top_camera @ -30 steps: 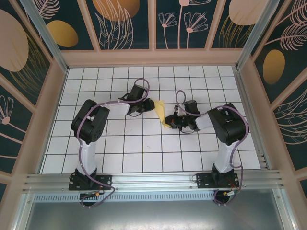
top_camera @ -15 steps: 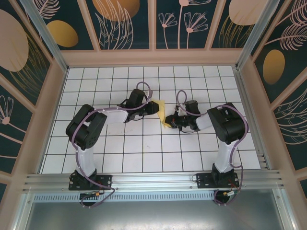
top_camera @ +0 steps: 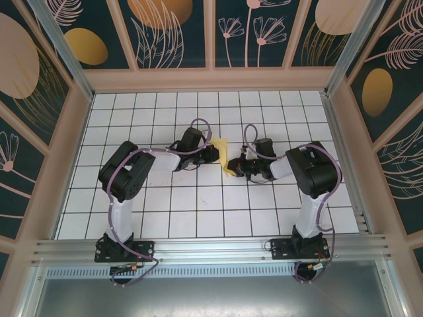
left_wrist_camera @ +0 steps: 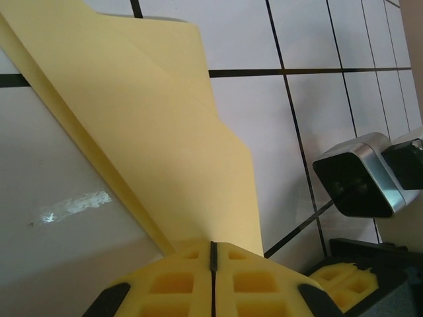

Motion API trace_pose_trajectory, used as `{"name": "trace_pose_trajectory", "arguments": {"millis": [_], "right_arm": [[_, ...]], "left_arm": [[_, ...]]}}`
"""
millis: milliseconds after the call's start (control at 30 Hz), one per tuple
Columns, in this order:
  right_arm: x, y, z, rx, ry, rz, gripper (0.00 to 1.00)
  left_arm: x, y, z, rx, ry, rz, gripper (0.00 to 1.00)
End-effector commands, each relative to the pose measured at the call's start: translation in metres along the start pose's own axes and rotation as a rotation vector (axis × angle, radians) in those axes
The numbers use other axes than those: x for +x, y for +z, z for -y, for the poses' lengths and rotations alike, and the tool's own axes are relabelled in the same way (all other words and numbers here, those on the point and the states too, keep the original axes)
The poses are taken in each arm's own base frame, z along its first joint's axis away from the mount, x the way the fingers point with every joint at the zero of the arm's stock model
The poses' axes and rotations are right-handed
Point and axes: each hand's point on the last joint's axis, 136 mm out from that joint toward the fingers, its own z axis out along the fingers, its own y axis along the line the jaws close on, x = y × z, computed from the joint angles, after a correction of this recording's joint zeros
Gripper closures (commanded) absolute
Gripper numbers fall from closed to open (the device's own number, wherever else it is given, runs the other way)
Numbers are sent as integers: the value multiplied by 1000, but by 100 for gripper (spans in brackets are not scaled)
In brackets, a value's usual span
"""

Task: Fold a paper plane with a square sheet of paper (pick it up from the middle)
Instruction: Fold the wing for the fifth time at the center of the table.

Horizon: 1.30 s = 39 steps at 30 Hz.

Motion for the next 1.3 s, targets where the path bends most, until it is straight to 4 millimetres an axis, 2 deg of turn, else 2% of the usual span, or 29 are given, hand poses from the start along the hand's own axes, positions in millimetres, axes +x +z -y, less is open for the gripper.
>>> {"name": "trace_pose_trajectory", "arguments": {"millis": [0, 433, 533, 767, 1267], "right_arm": [[6, 3, 38, 98, 110, -7, 100], [8, 4, 40, 102, 113, -13, 100], [7, 3, 40, 102, 110, -14, 100], [3, -3, 20, 105, 32, -6, 98], [27, 0, 15, 152, -18, -57, 90]], "left_arm": [[1, 8, 0, 13, -5, -8, 91], [6, 19, -24, -97, -36, -36, 90], [10, 21, -35, -155, -37, -55, 90], [22, 22, -65, -318, -19, -105, 90], [25, 21, -77, -382, -34, -117, 90]]}}
